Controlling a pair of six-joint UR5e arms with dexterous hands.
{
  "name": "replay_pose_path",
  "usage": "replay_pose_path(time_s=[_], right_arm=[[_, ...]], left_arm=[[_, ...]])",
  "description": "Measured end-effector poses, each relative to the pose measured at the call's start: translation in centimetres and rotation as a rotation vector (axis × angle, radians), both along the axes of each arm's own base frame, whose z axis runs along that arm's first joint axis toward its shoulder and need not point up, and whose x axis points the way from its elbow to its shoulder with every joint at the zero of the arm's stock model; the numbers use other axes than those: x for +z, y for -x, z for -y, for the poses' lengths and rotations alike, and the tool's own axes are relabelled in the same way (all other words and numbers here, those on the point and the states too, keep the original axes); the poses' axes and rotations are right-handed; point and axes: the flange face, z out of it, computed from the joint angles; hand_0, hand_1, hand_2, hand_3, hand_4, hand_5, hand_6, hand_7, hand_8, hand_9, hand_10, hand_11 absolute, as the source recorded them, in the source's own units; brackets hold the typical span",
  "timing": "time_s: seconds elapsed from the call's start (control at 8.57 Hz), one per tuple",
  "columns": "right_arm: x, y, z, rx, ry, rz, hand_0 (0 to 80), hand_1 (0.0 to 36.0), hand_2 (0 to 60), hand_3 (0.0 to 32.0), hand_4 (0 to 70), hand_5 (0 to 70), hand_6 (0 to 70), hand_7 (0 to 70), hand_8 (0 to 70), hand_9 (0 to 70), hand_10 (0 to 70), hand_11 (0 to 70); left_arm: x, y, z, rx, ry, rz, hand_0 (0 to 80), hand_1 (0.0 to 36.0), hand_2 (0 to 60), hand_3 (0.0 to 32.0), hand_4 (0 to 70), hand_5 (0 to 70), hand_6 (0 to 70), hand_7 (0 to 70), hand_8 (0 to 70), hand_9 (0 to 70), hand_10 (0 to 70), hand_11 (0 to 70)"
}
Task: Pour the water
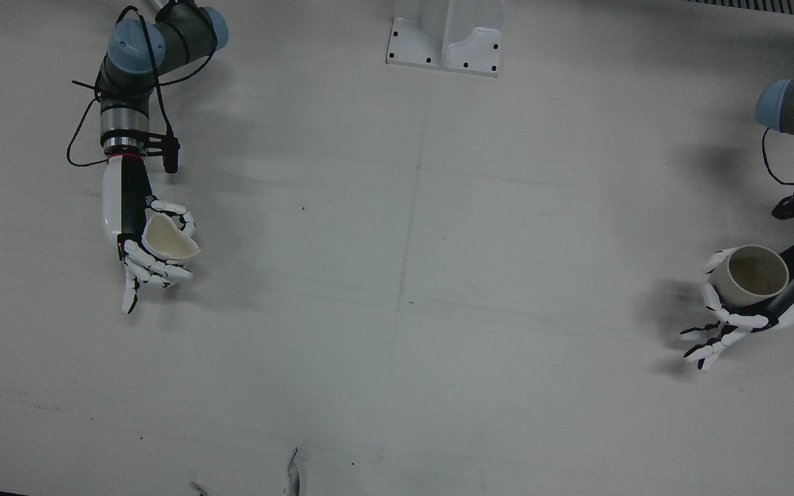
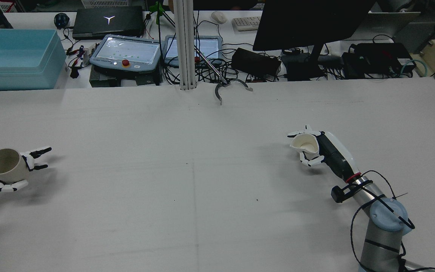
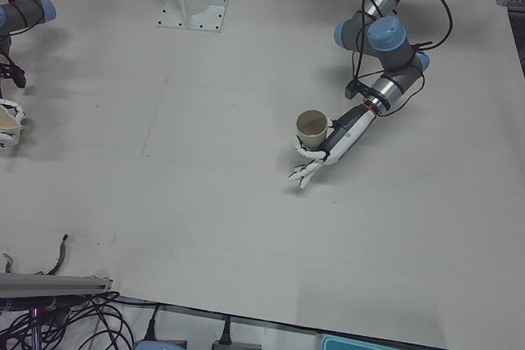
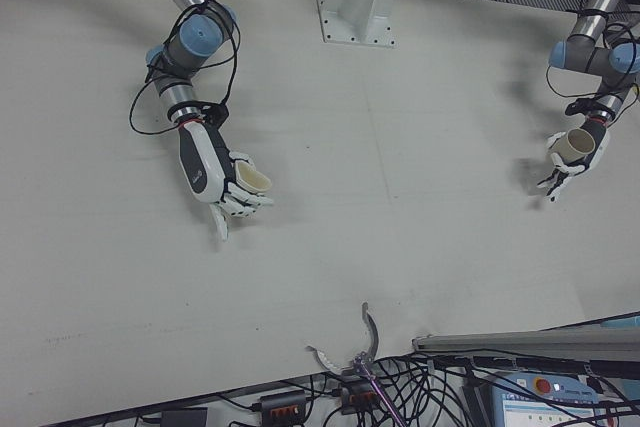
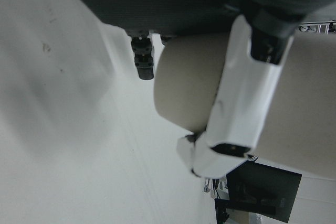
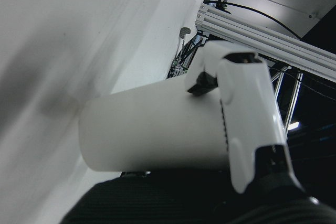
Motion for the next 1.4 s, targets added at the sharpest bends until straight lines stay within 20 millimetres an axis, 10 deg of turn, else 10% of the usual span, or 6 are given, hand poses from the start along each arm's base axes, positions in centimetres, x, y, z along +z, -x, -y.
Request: replay_pose_path(time_s=[0.35,0.58,1.05,1.4], right_arm=[[-6.5,-4.2,2.3,0.067,-0.067,0.124,80.0,36.0,60.0,0.0,59.2,17.2,40.5,55.1,28.7,38.0,0.0,0.0],[-11.9,-8.4,3.6,0.133,-0.115,0.178,80.0,36.0,60.0,0.0,62.2,17.4,42.8,54.7,29.2,38.2,0.0,0.0],[-17.9,-12.3,3.7,0.188,-0.165,0.218,80.0,36.0,60.0,0.0,58.5,17.7,44.7,54.5,29.8,38.5,0.0,0.0],[-23.1,-8.6,3.0,0.17,-0.239,0.196,80.0,36.0,60.0,0.0,62.3,18.5,47.4,54.5,31.1,39.5,0.0,0.0]], left_arm=[[-2.6,-1.1,0.8,0.006,-0.03,-0.022,80.0,36.0,60.0,0.0,70.0,70.0,15.4,11.1,3.3,0.8,10.4,18.7],[-8.5,-5.2,3.7,0.029,-0.071,-0.043,80.0,36.0,60.0,0.0,70.0,70.0,15.3,11.1,3.3,0.8,10.3,18.7],[-24.1,-23.1,2.6,0.229,-0.167,-0.11,80.0,36.0,60.0,0.0,70.0,70.0,15.9,11.2,3.6,0.8,10.5,19.0],[-33.4,-33.2,-1.3,0.303,-0.194,-0.158,80.0,36.0,60.0,0.0,70.0,70.0,16.2,11.6,3.7,0.9,10.7,19.2]])
